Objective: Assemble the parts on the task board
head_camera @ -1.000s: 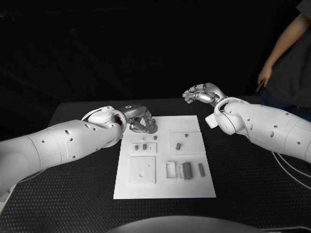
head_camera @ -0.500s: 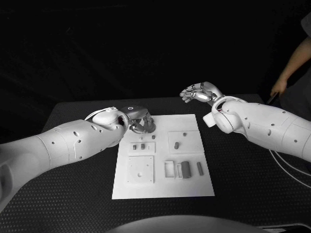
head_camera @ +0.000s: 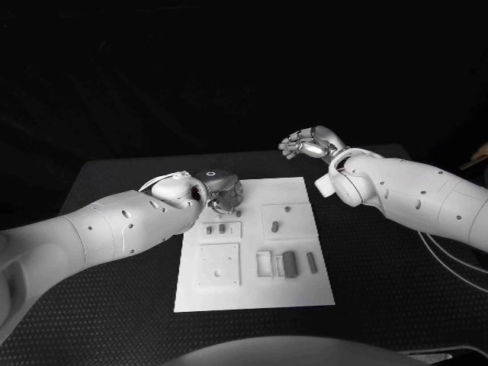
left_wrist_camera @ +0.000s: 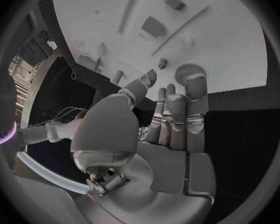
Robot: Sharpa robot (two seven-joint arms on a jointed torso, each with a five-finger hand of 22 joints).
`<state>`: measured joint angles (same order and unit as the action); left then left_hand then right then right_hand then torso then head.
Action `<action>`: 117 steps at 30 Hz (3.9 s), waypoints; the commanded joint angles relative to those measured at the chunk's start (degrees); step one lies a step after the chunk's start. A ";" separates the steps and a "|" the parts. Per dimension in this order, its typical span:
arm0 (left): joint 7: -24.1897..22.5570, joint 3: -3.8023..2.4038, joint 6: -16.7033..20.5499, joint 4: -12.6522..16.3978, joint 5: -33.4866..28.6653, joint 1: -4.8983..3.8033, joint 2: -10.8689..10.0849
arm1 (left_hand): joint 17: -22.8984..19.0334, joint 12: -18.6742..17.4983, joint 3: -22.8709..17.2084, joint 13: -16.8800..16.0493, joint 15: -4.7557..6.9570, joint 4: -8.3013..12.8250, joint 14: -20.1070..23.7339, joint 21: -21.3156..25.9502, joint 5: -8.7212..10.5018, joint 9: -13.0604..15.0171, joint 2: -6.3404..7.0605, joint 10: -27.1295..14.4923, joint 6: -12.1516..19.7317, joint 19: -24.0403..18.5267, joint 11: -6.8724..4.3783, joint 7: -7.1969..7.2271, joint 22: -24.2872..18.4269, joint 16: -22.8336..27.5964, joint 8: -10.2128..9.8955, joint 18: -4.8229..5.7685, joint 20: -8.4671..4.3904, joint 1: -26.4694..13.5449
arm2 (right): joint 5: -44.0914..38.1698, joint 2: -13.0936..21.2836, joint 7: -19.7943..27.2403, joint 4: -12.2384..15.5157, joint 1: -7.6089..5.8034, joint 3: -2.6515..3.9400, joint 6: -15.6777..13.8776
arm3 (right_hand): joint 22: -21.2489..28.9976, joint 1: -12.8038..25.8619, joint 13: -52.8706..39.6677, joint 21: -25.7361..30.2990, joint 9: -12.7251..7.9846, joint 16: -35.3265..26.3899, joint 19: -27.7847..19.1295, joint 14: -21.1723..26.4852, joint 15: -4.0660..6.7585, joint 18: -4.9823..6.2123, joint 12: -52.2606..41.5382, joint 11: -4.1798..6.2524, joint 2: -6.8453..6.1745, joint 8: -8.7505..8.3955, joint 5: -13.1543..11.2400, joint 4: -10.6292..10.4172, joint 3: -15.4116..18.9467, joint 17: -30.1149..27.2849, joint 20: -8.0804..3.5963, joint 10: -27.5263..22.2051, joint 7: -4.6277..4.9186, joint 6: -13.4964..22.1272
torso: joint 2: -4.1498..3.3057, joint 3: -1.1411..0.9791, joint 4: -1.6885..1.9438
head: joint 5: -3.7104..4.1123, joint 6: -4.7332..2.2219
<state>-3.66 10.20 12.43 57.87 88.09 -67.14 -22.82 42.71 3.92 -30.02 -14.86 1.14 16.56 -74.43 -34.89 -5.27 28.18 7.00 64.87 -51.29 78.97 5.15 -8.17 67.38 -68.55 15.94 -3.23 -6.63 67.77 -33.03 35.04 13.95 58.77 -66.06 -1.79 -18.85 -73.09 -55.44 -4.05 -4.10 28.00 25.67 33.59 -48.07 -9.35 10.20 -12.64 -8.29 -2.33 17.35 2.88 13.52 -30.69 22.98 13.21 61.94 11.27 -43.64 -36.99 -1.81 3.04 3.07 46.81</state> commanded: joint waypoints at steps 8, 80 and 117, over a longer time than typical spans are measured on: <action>0.06 -0.01 -0.67 -1.70 1.51 1.21 1.12 | -0.28 0.28 -0.58 0.01 0.04 -0.01 0.02 0.32 -0.37 -0.15 -0.44 0.41 -0.44 0.06 0.27 -0.28 0.20 -0.63 0.23 -8.43 -0.17 0.42 | -0.35 0.07 0.38 0.52 -0.04 0.28 0.03 | 0.07 0.18 0.06 0.32 -0.09 -0.41 -0.21 0.15 -0.26 0.91 0.23 -0.32 0.16 -0.26 -0.10 0.33 -0.09 0.01 0.08 -0.25 1.04 0.53 | 0.03 0.02 -0.04 | 0.34 0.20; 0.21 -0.06 -0.13 -8.16 -0.60 3.86 5.54 | -2.58 0.14 -1.47 0.73 -0.05 -0.14 -0.01 1.14 -0.98 -1.06 -2.72 0.56 -0.69 0.77 0.35 -1.01 0.71 -1.95 0.04 -8.56 -0.03 -0.54 | -0.37 0.09 0.34 2.53 -0.20 0.82 -0.13 | 0.04 0.34 0.02 0.28 -0.15 -0.44 -0.21 0.06 -0.25 0.94 0.33 -0.32 0.21 -0.30 -0.10 0.19 -0.08 0.08 0.10 -0.18 1.05 0.51 | -0.04 0.03 0.08 | 2.05 2.04; 1.30 -0.02 -2.79 -10.01 -0.09 3.99 6.29 | -3.17 0.45 -1.65 0.49 0.40 -0.03 0.14 1.28 -0.76 -1.09 -3.13 1.79 -1.80 0.71 -0.12 -0.67 1.11 -2.36 0.54 -8.32 -0.34 -0.71 | -0.37 0.02 0.33 2.63 -0.24 0.82 -0.08 | 0.03 0.37 0.00 0.27 -0.18 -0.46 -0.20 0.03 -0.23 0.96 0.38 -0.31 0.21 -0.31 -0.10 0.15 -0.10 0.11 0.10 -0.13 1.05 0.49 | -0.07 0.05 0.16 | 2.04 2.47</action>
<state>-3.03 9.97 12.12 48.04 87.79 -63.48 -16.53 39.60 4.43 -31.36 -14.34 1.13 16.64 -74.42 -33.97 -5.94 27.07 4.36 66.44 -52.82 79.65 4.90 -8.69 68.42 -70.56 16.19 -3.89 -6.76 67.09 -33.04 35.10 13.92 61.34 -66.27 -1.01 -19.09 -73.08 -55.44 -4.07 -4.10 27.91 25.46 33.60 -48.07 -9.35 10.20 -12.64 -8.29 -2.33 17.35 2.88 13.52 -30.69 23.03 13.20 61.94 11.27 -43.64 -37.07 -1.75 3.18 5.06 49.22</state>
